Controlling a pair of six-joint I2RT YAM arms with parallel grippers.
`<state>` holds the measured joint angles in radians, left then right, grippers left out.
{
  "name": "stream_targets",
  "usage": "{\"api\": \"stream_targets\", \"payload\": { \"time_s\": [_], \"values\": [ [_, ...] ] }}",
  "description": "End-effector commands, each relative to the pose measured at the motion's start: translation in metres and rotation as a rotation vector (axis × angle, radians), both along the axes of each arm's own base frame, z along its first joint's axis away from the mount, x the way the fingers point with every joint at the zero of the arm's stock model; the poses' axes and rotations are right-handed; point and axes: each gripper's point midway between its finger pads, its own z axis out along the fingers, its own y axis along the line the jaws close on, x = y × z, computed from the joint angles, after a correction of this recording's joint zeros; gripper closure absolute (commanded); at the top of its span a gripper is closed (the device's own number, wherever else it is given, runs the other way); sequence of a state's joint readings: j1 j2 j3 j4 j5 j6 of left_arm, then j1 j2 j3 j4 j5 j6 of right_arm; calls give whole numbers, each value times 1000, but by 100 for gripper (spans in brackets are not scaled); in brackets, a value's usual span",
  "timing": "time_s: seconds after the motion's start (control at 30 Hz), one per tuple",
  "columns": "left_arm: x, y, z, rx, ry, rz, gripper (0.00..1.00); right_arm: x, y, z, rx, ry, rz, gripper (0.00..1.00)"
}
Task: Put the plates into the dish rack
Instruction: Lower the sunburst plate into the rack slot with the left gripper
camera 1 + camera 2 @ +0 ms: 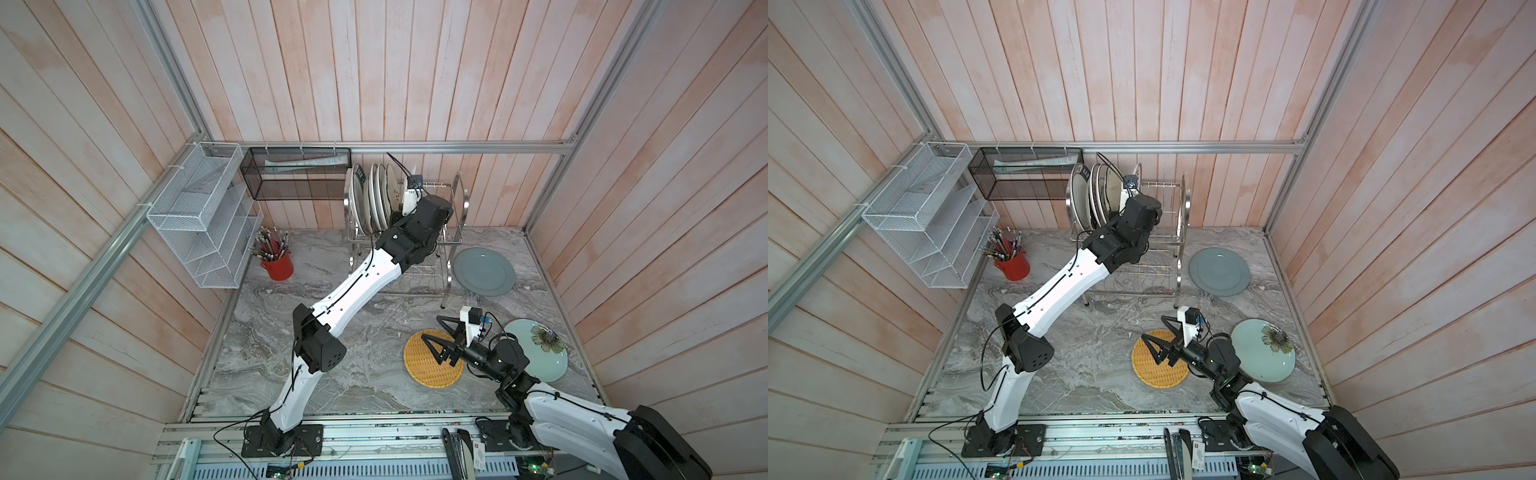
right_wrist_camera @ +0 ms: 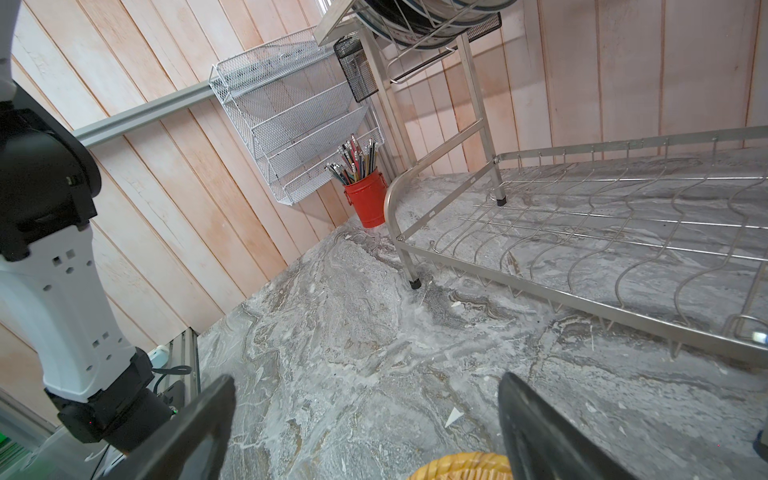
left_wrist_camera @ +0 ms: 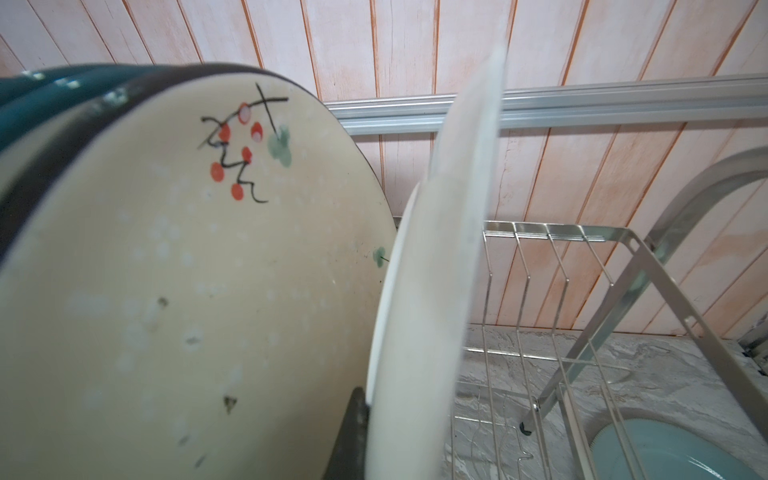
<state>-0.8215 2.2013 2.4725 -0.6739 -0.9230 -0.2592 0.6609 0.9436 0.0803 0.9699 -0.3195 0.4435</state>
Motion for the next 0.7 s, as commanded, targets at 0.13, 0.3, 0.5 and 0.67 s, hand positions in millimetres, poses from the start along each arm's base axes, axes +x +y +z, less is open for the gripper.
{"api": "stream_targets", "payload": {
  "time_s": [0.13,0.3,0.5,0.67],
  "values": [
    [3,-8,8,-95,-25,-26,100,-2,5,13,19,-33,20,2],
    [1,-14,8,-112,-20,-50,93,-1,5,12,16,-29,19,2],
    [-3,-20,9,-105,-23,-62,83,0,6,11,13,-27,16,2],
    [-6,-19,12,-115,-29,-65,80,0,6,10,11,-22,15,2]
  ]
}}
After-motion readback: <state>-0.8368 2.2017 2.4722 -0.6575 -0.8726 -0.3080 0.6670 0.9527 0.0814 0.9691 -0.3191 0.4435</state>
